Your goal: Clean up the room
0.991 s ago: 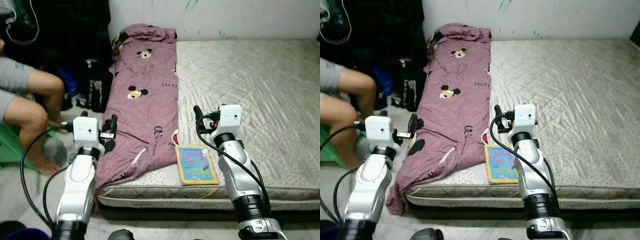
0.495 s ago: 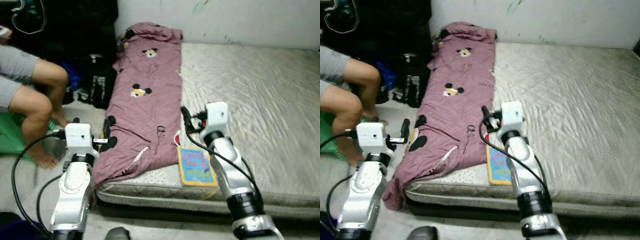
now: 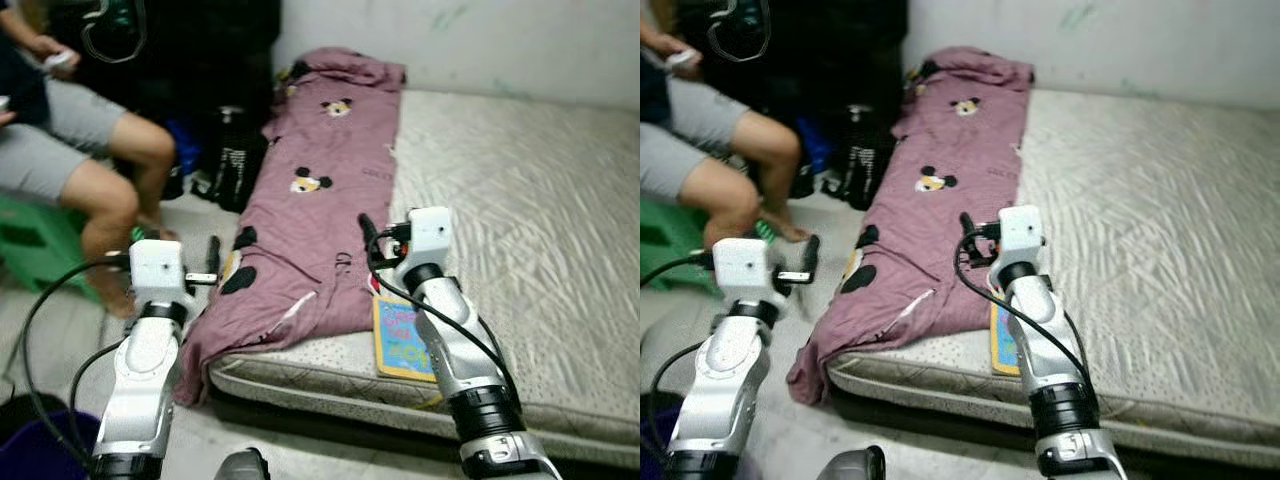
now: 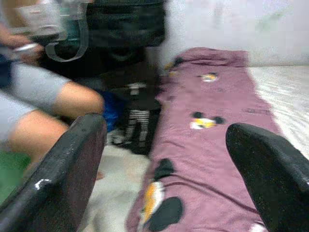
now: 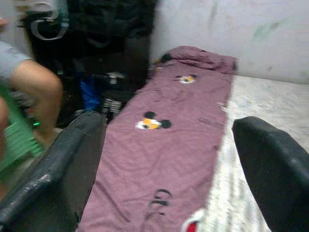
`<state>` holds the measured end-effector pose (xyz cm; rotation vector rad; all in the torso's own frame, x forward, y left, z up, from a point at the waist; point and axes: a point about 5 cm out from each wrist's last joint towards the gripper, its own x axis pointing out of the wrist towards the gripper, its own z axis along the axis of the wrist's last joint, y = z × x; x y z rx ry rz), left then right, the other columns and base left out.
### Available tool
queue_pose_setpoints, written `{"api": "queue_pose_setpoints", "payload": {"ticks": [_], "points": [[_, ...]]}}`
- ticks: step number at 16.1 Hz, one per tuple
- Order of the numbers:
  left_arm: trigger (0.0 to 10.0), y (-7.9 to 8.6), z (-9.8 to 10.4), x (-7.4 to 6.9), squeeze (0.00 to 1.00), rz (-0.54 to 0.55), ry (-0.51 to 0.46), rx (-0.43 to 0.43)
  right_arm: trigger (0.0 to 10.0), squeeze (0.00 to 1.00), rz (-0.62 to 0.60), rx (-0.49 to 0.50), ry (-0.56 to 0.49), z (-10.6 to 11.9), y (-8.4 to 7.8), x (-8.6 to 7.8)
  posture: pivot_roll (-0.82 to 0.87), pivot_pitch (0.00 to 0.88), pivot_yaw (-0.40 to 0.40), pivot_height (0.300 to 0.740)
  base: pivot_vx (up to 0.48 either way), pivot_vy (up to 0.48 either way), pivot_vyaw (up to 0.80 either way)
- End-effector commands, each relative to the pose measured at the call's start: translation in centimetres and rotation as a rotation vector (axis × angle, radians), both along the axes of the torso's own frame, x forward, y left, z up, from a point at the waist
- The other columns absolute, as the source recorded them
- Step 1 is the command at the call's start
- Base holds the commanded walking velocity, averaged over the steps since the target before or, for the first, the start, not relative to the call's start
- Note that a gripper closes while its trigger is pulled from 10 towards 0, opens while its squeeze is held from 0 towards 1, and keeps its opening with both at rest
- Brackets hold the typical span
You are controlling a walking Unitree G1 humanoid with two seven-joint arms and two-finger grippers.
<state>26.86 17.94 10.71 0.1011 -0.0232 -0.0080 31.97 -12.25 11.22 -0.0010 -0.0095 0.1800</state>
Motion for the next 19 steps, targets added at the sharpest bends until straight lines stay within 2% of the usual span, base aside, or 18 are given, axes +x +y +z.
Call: {"api": "queue_pose_setpoints", "payload": {"ticks": [1, 6, 19], "points": [[10.0, 0.14, 0.15, 0.21, 0.0, -0.007, 0.005, 0.007, 10.0, 0.0, -0.012, 0.008, -0.009, 0.43, -0.17, 0.19, -0.07, 0.0, -0.001, 0.74, 0.0, 0.0, 0.0], [10.0, 0.06, 0.26, 0.31, 0.0, -0.021, 0.002, 0.021, 10.0, 0.0, 0.001, -0.001, -0.012, 0.51, 0.25, 0.37, -0.07, 0.0, -0.005, 0.74, 0.0, 0.0, 0.0], [10.0, -0.2, 0.22, 0.47, 0.0, -0.03, -0.001, 0.008, 10.0, 0.0, 0.016, -0.006, -0.016, 0.5, 0.26, 0.43, -0.07, 0.0, -0.01, 0.74, 0.0, -0.307, 0.0]]}}
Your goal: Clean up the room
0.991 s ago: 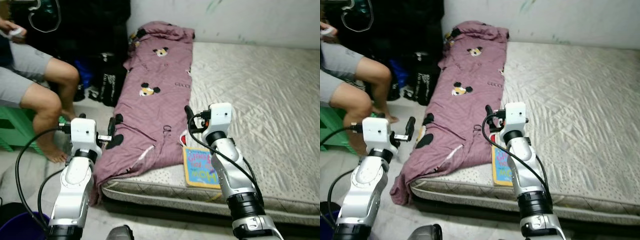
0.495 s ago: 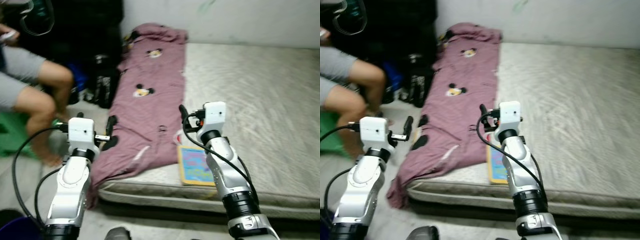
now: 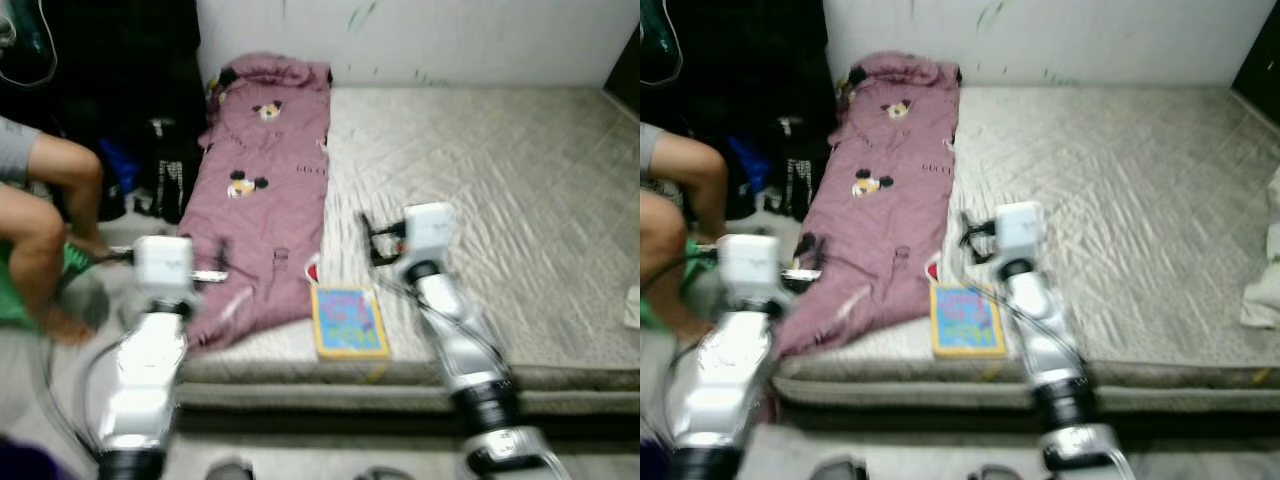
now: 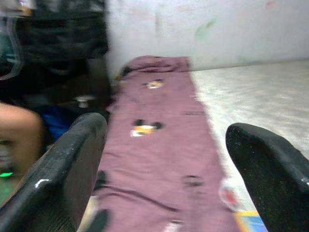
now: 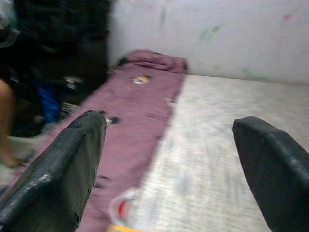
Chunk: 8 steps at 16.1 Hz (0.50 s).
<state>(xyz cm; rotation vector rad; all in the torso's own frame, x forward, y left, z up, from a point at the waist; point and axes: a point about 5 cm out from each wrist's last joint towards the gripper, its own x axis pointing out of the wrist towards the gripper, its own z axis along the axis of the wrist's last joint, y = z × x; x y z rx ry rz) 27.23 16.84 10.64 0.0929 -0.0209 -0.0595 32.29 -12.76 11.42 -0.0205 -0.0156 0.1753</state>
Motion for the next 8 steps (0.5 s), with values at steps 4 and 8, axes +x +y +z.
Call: {"api": "queue_pose_setpoints", "payload": {"ticks": [4, 8], "points": [[10.0, 0.77, 0.33, 0.17, 0.0, 0.016, -0.011, -0.006, 10.0, 0.0, 0.021, 0.009, -0.009, 0.34, 0.67, 0.18, -0.08, 0.0, -0.012, 0.74, 0.0, 0.0, 0.0], [10.0, 0.51, 0.46, 0.13, 0.0, -0.004, -0.022, -0.028, 10.0, 0.0, 0.023, 0.003, -0.009, 0.34, 0.57, 0.22, -0.08, 0.0, -0.016, 0.74, 0.0, 0.0, 0.0]]}}
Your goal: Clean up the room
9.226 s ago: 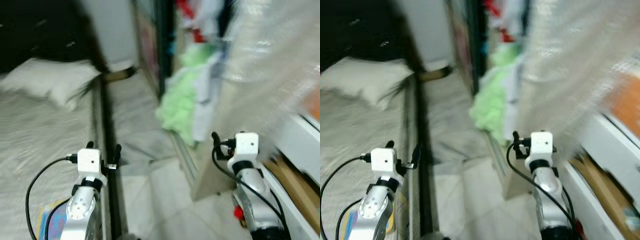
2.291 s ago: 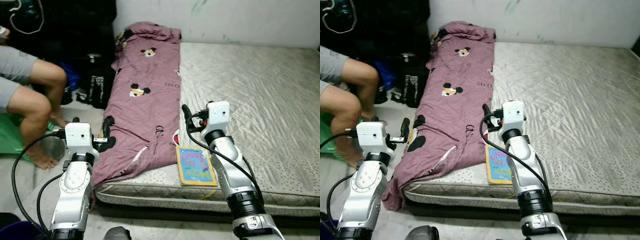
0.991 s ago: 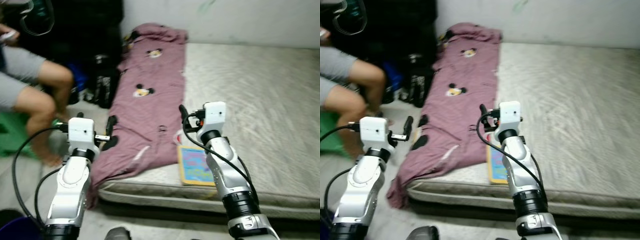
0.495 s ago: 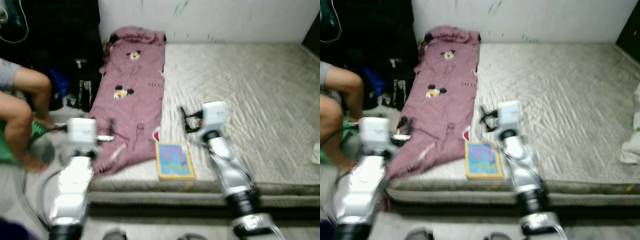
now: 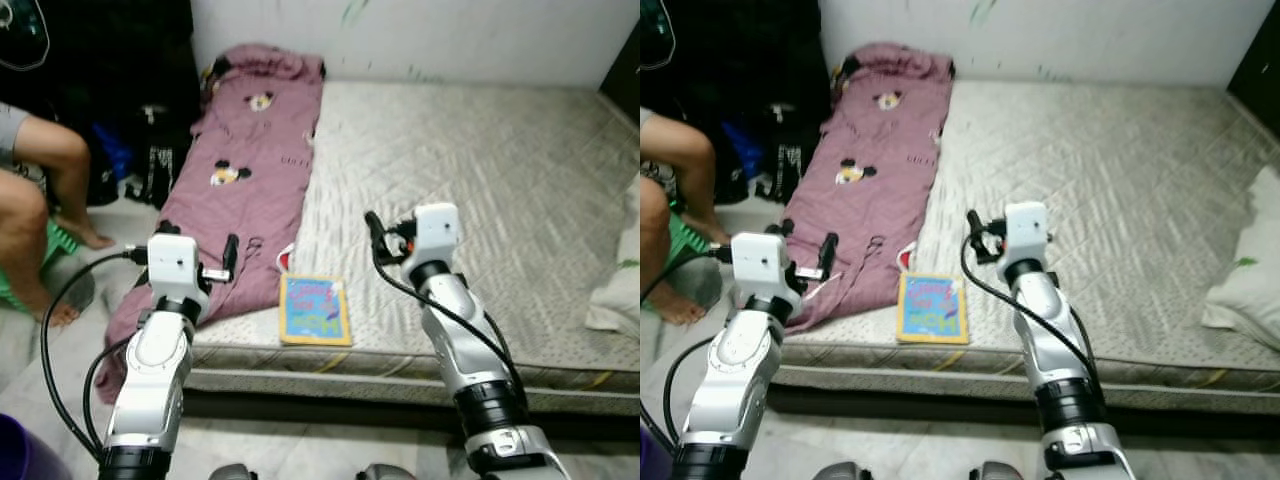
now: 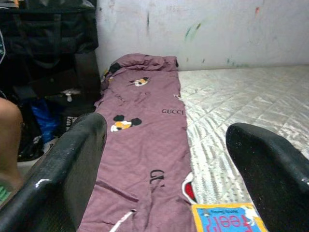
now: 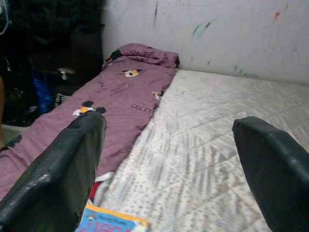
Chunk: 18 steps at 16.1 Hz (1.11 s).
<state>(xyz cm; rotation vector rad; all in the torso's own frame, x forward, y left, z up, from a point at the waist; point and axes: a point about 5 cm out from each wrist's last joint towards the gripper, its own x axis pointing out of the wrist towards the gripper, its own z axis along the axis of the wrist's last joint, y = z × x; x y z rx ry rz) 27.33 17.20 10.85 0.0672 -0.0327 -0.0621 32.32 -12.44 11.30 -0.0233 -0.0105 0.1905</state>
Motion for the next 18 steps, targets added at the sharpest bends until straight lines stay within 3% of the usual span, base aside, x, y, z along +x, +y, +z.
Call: {"api": "queue_pose_setpoints", "payload": {"ticks": [1, 10, 18], "points": [[10.0, 0.15, 0.25, 0.02, 0.0, 0.0, -0.011, -0.001, 10.0, 0.0, 0.009, 0.006, -0.014, 0.46, 0.25, 0.19, -0.08, 0.0, -0.017, 0.74, 0.0, 0.0, 0.0], [10.0, 0.11, 0.22, 0.03, 0.0, -0.01, -0.011, -0.008, 10.0, 0.0, 0.011, 0.001, -0.016, 0.49, 0.3, 0.23, -0.08, 0.0, -0.018, 0.74, 0.0, 0.0, 0.0], [10.0, 0.0, 0.25, 0.09, 0.0, -0.018, -0.011, -0.01, 10.0, 0.0, 0.011, -0.001, -0.019, 0.55, 0.31, 0.28, -0.08, 0.0, -0.018, 0.74, 0.277, 0.0, 0.0]]}}
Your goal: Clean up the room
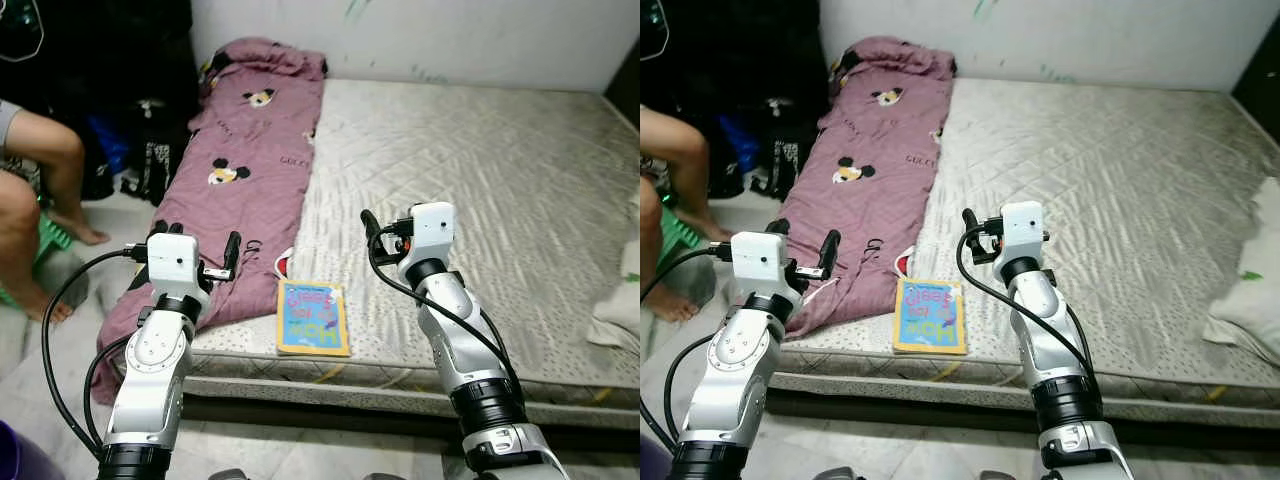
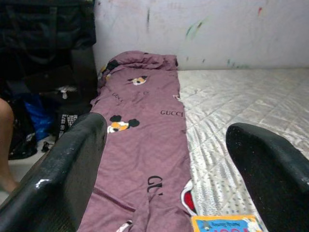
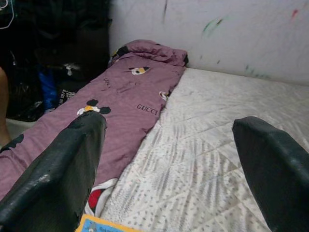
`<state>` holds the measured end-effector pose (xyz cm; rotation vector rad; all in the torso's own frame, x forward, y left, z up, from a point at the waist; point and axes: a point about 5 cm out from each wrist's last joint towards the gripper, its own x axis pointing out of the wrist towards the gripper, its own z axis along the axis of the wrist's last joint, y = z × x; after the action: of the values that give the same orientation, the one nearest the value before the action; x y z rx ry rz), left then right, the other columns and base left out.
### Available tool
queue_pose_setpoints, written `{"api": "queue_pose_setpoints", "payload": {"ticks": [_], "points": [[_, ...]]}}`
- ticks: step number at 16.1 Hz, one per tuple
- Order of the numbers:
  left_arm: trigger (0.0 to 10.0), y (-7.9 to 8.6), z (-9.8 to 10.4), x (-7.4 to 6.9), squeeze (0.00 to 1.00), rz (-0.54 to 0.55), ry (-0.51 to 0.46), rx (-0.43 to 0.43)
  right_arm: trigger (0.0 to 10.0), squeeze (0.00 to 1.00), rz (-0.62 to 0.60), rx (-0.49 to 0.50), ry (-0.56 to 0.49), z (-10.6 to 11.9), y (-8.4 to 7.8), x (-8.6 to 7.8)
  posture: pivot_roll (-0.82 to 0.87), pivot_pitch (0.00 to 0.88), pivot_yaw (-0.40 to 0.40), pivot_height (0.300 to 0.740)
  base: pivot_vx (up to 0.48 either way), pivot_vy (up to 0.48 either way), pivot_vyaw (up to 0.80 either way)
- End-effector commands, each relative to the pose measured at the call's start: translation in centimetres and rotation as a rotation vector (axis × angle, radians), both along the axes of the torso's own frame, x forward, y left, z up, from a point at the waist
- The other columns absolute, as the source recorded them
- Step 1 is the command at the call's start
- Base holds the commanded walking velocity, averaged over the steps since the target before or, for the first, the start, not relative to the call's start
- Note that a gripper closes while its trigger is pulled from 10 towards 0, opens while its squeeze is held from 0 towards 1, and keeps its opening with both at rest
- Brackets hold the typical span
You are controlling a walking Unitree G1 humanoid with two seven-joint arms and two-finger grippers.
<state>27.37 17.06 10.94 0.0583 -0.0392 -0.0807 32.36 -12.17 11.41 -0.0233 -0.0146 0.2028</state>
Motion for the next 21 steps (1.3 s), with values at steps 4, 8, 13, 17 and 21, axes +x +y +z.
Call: {"api": "queue_pose_setpoints", "payload": {"ticks": [4, 8, 13, 17, 21], "points": [[10.0, 0.1, 0.19, 0.16, 0.0, 0.001, -0.006, -0.002, 10.0, 0.0, 0.0, -0.002, -0.016, 0.49, 0.04, 0.35, -0.08, 0.0, -0.019, 0.74, 0.288, 0.0, 0.0], [10.0, 0.05, 0.19, 0.17, 0.0, -0.002, -0.007, 0.001, 10.0, 0.0, 0.002, -0.005, -0.018, 0.51, 0.05, 0.39, -0.08, 0.0, -0.02, 0.74, 0.286, 0.0, 0.0], [10.0, 0.03, 0.0, 0.22, 0.0, 0.005, 0.005, 0.011, 10.0, 0.0, 0.007, -0.01, -0.023, 0.51, 0.08, 0.4, -0.08, 0.0, -0.02, 0.74, 0.182, 0.0, 0.0], [10.0, 0.28, 0.01, 0.26, 0.0, 0.026, -0.001, 0.005, 10.0, 0.0, 0.006, -0.008, -0.025, 0.52, 0.12, 0.46, -0.08, 0.0, -0.023, 0.74, 0.0, 0.0, 0.0], [10.0, 0.13, 0.04, 0.3, 0.0, 0.021, -0.003, 0.032, 10.0, 0.0, -0.01, 0.007, -0.009, 0.39, -0.09, 0.58, -0.08, 0.0, -0.023, 0.74, 0.0, 0.0, -0.13]]}}
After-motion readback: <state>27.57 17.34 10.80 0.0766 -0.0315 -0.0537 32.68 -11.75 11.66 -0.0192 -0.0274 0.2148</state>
